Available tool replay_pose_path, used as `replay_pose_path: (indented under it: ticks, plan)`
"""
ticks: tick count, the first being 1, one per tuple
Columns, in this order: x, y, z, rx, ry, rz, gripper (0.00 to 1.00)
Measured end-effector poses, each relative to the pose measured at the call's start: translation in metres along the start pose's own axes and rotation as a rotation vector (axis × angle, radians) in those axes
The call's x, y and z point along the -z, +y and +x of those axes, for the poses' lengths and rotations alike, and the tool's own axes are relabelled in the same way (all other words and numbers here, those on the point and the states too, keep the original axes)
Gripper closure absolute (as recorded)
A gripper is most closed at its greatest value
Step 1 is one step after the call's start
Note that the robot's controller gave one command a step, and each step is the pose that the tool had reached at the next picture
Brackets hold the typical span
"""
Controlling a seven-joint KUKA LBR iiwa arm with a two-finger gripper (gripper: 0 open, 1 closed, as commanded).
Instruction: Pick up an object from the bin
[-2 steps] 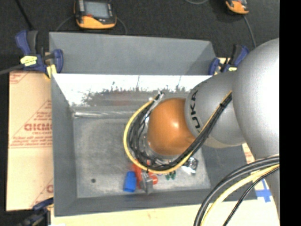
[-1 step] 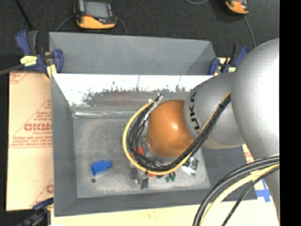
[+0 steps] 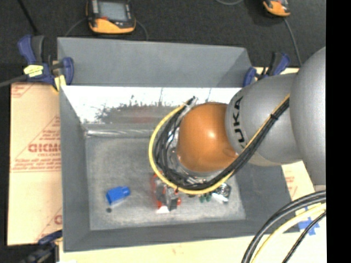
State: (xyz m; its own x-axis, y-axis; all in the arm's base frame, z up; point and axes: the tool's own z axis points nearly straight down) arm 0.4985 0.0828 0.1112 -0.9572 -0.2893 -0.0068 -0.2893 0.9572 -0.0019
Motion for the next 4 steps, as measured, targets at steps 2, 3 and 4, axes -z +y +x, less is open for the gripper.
replay_pose_path:
  ticks: [2, 3, 4]
  plan:
    - [0.045, 0.017, -0.017, 0.054, -0.001, 0.000, 1.00]
    - [0.043, 0.019, -0.016, 0.052, 0.004, -0.002, 0.00]
    - [-0.036, -0.028, -0.024, 0.430, 0.010, -0.002, 0.00]
